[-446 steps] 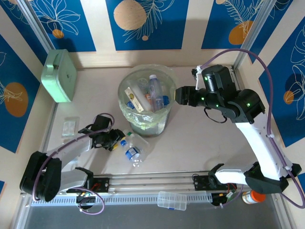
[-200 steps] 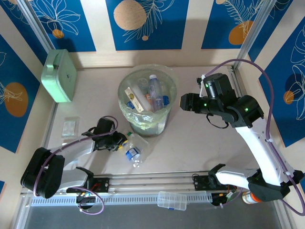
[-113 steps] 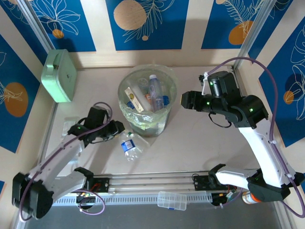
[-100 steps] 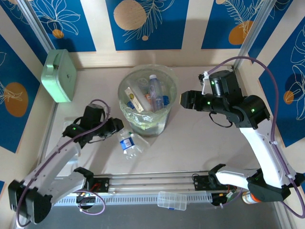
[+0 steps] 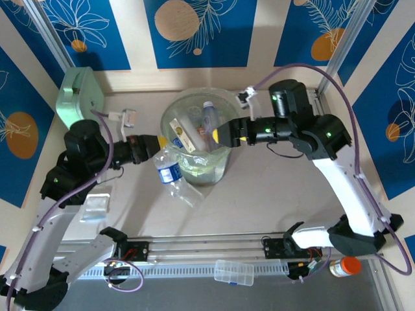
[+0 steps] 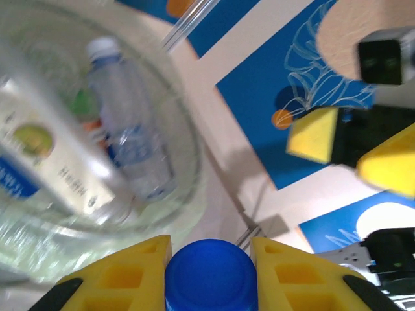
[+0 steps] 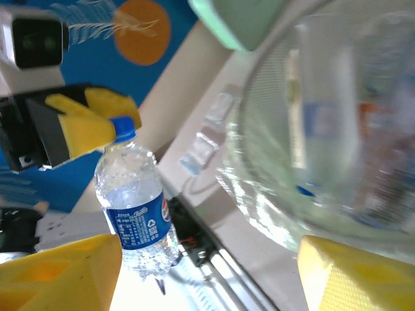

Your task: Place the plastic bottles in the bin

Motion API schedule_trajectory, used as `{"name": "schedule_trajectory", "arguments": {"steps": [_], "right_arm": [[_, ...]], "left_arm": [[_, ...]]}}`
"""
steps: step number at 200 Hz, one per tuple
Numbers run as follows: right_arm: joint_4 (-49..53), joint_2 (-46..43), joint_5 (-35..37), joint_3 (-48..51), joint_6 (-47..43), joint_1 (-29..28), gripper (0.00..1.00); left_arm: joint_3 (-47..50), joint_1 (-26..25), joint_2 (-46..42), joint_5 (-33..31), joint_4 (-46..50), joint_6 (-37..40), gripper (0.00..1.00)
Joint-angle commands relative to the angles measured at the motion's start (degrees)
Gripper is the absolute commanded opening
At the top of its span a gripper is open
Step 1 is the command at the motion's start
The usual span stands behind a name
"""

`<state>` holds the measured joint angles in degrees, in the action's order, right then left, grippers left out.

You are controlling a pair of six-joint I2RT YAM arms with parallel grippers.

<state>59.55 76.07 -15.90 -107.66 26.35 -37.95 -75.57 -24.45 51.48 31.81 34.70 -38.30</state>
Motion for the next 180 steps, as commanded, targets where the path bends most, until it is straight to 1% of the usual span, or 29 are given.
{"name": "schedule_trajectory", "arguments": {"steps": [1,4,16,27,45,59,74,86,116,123,141,150,159,172,180], "right_arm": [[-1.62,4.02,-7.07,-3.09,-0.68,-3.18,0.81],[-2.21,4.62,-7.30,-3.39,-0.68,-3.80,0.85],[-4.61,6.46,-9.10,-4.14,-0.26,-5.24,0.89],[-6.51,8.05,-10.50,-5.50,-0.11,-6.65,0.90],[-9.89,9.49,-11.99,-6.25,-0.31,-8.24,0.91],[-11.77,10.10,-13.17,-5.77,-0.25,-8.69,0.91],[-13.63,10.70,-15.23,-4.79,0.53,-8.72,0.90],[-14.19,11.18,-15.51,-4.58,1.13,-8.79,0.86],[-15.49,11.04,-13.18,-3.44,2.60,-8.55,0.66],[-15.84,10.94,-12.87,-3.24,2.99,-8.33,0.65],[-15.98,11.11,-13.12,-3.01,3.67,-7.92,0.64],[-15.96,11.20,-13.03,-3.00,3.54,-7.83,0.60],[-16.29,11.12,-12.99,-3.00,3.62,-7.84,0.57],[-16.95,11.11,-12.95,-2.77,3.96,-7.75,0.48],[-17.10,11.05,-12.73,-2.77,3.91,-7.67,0.44]], "left_arm": [[-5.16,0.28,3.38,1.53,-2.23,1.35,0.11],[-5.60,0.23,3.86,1.52,-2.90,0.71,0.11],[-6.29,0.28,5.37,2.08,-7.80,-2.61,0.11],[-6.26,0.28,6.66,3.14,-13.06,-6.32,0.11],[-6.45,0.28,8.65,3.87,-18.83,-10.45,0.09],[-6.34,0.22,9.49,4.54,-21.79,-12.25,0.08],[-6.34,0.28,9.86,4.92,-22.96,-12.76,0.08],[-6.52,0.24,9.95,5.10,-22.99,-12.61,0.07],[-6.21,0.28,9.70,5.10,-23.26,-12.57,0.07],[-5.96,0.26,9.60,5.18,-23.73,-12.75,0.08],[-5.40,0.27,9.43,5.46,-25.33,-13.58,0.08],[-5.21,0.28,9.34,5.41,-25.83,-14.01,0.08],[-5.03,0.32,9.27,5.32,-26.33,-14.31,0.11],[-4.68,0.21,9.18,4.87,-26.32,-14.59,0.18],[-4.54,0.28,9.08,4.52,-26.13,-14.52,0.26]]}}
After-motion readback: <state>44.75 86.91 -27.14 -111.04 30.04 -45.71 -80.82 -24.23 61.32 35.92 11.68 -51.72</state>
